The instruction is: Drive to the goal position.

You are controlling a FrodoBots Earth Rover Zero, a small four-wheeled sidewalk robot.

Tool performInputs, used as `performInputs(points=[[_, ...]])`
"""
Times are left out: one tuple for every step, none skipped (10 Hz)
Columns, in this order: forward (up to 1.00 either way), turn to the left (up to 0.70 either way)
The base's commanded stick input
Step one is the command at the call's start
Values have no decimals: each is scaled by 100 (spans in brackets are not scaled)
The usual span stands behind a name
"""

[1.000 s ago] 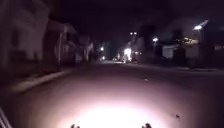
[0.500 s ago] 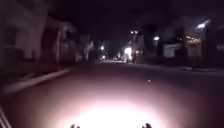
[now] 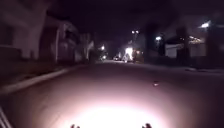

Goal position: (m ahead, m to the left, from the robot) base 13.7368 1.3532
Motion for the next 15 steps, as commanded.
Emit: performInputs(points=[[70, 0], [70, 0], [70, 0], [70, 0], [70, 0], [70, 0], [70, 0], [70, 0], [70, 0], [70, 0], [70, 0], [70, 0], [70, 0], [70, 0], [70, 0]])
